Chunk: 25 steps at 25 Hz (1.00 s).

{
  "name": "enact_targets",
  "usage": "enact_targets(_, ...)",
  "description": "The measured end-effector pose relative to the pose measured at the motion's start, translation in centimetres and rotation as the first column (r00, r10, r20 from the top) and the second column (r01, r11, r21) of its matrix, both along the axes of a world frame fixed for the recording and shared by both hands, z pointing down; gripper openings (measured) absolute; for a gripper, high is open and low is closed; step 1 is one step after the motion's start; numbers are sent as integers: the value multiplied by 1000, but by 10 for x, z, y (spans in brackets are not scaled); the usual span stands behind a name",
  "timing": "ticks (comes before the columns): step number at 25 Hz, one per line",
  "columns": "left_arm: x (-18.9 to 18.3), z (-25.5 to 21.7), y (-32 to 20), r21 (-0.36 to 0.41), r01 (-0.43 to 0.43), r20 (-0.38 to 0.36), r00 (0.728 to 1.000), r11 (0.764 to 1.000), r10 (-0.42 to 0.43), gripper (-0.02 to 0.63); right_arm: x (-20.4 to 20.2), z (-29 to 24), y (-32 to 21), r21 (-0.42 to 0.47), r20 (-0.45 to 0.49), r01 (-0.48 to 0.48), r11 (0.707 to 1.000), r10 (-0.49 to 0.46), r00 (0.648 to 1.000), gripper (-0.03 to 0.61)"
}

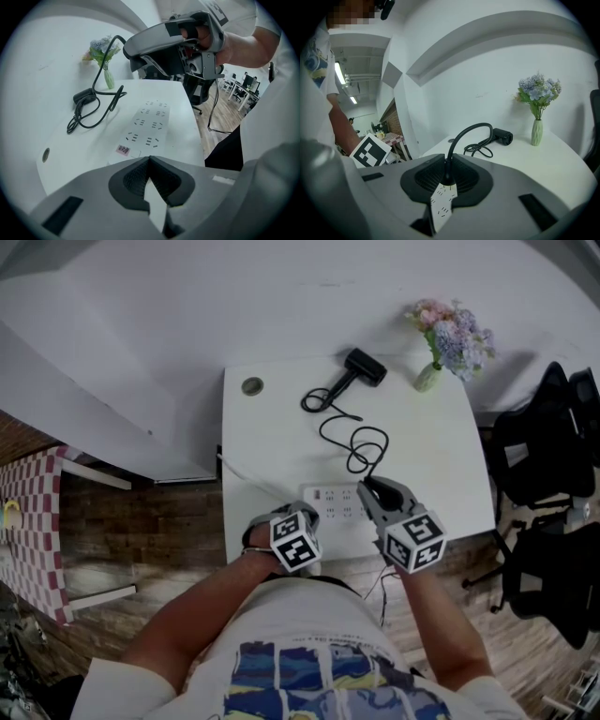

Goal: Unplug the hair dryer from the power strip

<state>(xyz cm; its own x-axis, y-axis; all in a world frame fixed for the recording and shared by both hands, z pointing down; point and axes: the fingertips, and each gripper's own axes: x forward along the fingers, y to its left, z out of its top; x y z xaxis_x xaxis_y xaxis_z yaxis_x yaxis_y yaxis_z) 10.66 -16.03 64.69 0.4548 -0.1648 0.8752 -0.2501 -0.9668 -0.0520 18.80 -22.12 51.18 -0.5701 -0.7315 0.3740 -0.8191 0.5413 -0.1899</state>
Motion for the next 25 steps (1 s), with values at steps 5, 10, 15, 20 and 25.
enact_targets(5, 0, 0, 1, -1, 5, 1, 1000, 1000, -5, 2, 0, 0, 4, 2, 8, 1, 1000, -1, 1000, 46)
enact_targets(10, -1, 0, 1, 4, 8, 2, 1000, 1000, -8, 2, 1, -2, 5, 7, 20, -1, 1000, 1, 1000, 46)
enact_targets(15, -1, 0, 1, 0, 8, 6, 1000, 1000, -8, 2, 4, -3, 6, 6, 31, -8, 1000, 8, 1000, 46)
enact_targets(20, 0, 0, 1, 5, 12, 5, 1000, 1000, -12, 2, 7, -4, 5, 2, 44, -11, 1000, 11, 999, 46)
enact_targets(25, 0, -1, -1, -2, 22, 2, 1000, 1000, -22, 3, 10, -3, 3, 3, 50, -8, 1000, 8, 999, 46)
